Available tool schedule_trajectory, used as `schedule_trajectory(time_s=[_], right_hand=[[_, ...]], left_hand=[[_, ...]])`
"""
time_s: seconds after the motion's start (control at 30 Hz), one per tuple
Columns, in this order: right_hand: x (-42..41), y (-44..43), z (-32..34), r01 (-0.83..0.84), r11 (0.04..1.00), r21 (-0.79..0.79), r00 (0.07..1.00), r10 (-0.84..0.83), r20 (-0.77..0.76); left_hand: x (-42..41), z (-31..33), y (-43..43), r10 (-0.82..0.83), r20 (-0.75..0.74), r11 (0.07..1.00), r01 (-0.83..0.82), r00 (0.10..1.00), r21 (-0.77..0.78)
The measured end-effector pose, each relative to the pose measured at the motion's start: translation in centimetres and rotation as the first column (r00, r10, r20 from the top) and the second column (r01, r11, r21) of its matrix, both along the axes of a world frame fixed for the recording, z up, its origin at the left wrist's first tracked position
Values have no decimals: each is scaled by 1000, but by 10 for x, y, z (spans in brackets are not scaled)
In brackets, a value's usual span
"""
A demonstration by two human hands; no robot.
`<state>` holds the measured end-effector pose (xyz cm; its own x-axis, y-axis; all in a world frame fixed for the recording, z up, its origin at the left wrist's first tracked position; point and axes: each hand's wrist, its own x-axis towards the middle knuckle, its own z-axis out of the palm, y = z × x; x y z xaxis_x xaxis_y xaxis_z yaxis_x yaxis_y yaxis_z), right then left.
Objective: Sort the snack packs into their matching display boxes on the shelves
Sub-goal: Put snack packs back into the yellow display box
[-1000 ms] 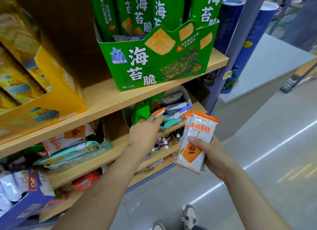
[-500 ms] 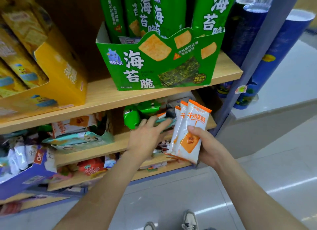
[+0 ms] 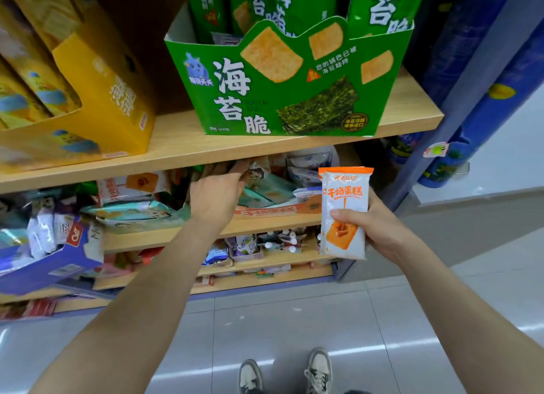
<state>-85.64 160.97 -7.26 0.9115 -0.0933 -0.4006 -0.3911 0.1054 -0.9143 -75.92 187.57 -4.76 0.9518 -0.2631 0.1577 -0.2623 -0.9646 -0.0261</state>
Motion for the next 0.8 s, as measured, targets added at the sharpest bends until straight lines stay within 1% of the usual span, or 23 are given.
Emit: schedule_trajectory(time_s=[0.1,0.2,0.27,0.33,0.37,0.43,0.5,0.53,0.57,0.6,0.63,0.67,0.7,0.73,0.77,0.8], right_hand=[[6,8,1,-19,995,-94,999,21,30],[14,13,5,-117,978,-173,992,124,33],[19,17,4,-161,968,-191,986,167,14],[23,21,1,-154,975,-162,988,156,1],[25,22,-1,-131,983,-128,991,131,-3],[27,24,-6,-77,995,-57,997,77,-10],[28,25,-8,-50,999,-7,999,50,-10],[27,26,-8,-42,999,8,999,42,-10],[27,26,-8,-33,999,23,999,33,-10],[26,27,-8,-25,999,37,1000,25,-5],[24,28,-8,-16,999,50,1000,16,1],[23,28,-7,-7,998,56,1000,6,7],[21,29,-7,2,998,58,1000,-3,11],[19,29,-7,6,999,54,1000,-7,14],[18,29,-8,8,999,48,1000,-8,15],[17,29,-8,7,999,43,1000,-8,18]], left_hand=[[-2,1,6,42,32,999,-42,999,3],[-4,-7,18,-54,116,988,70,992,-140],[-9,-13,26,-81,108,975,101,991,-196],[-15,-17,32,-92,69,976,103,993,-190],[-20,-18,35,-96,75,977,108,993,-185],[-30,-18,39,-106,148,970,135,983,-202],[-48,-17,38,-161,283,940,234,946,-249],[-57,-20,35,-230,326,911,321,917,-258],[-67,-24,30,-315,338,882,405,887,-241],[-75,-27,23,-391,307,862,462,868,-207],[-81,-30,15,-424,211,868,462,881,-185],[-81,-33,7,-389,61,903,394,919,-173],[-76,-37,1,-302,-64,945,290,951,-148],[-68,-40,-3,-205,-171,977,189,964,-103],[-60,-41,-7,-131,-247,991,123,960,-50],[-54,-42,-9,-95,-280,995,95,955,-12]])
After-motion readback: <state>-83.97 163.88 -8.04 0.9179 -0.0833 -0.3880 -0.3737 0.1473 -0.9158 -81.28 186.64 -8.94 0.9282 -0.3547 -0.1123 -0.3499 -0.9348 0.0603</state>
